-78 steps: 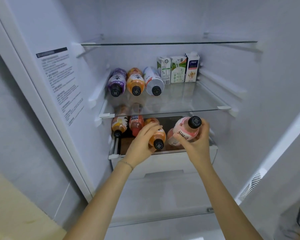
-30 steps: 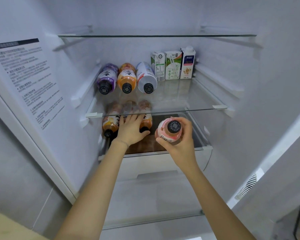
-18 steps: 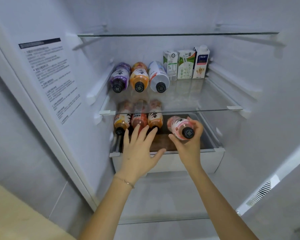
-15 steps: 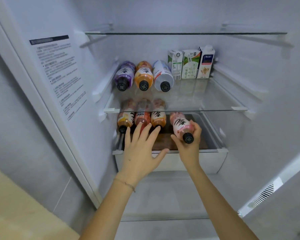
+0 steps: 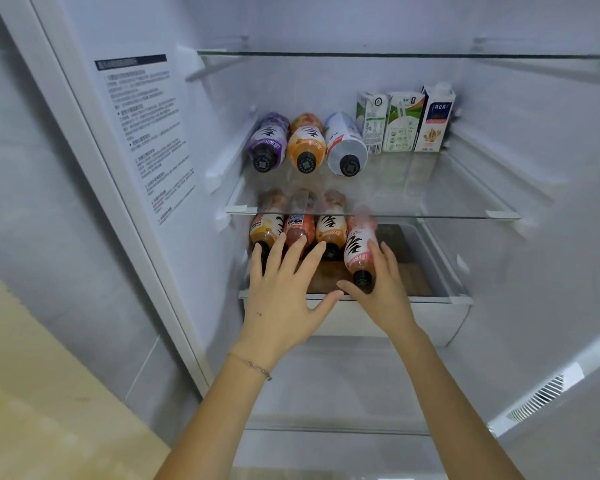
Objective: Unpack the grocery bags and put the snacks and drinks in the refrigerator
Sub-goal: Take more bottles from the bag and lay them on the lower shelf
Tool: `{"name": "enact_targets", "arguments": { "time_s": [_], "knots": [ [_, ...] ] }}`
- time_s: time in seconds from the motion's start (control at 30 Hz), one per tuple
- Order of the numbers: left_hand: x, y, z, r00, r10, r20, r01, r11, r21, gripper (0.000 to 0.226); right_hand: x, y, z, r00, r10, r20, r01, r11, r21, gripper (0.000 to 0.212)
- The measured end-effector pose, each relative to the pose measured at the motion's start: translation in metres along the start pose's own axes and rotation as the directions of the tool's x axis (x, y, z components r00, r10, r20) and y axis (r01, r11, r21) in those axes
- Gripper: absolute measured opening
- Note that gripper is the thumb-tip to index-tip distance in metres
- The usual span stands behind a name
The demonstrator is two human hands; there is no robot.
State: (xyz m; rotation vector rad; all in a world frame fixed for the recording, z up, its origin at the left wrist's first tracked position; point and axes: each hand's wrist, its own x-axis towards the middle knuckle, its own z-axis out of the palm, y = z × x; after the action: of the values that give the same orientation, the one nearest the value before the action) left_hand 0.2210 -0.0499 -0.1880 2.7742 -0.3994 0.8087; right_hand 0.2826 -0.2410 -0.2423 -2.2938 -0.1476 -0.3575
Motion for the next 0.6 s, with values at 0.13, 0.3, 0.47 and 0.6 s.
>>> {"name": "enact_targets", "arguments": {
  "time_s": [0.13,0.3,0.47,0.6],
  "knots": [
    [0.005,-0.001,0.002,1.000,0.002,0.009,-0.002,1.000,0.002,0.069,0.003,0.000,-0.019,0.998,0.017,0.065,-0.016,1.000,-0.014,0.076],
    [0.019,-0.003,0.005,1.000,0.015,0.015,-0.015,1.000,-0.006,0.068,0.024,0.003,-0.024,0.992,0.050,0.119,-0.053,0.998,0.023,0.071],
    [0.025,-0.005,0.014,0.999,0.027,0.044,-0.027,1.000,-0.002,0.070,0.050,0.003,-0.026,0.982,0.094,0.166,-0.101,0.994,0.032,0.071],
    [0.034,-0.006,0.018,0.998,0.017,0.060,-0.016,1.000,-0.005,0.071,0.061,-0.001,-0.028,0.978,0.096,0.184,-0.105,0.994,0.039,0.070]
  ]
}}
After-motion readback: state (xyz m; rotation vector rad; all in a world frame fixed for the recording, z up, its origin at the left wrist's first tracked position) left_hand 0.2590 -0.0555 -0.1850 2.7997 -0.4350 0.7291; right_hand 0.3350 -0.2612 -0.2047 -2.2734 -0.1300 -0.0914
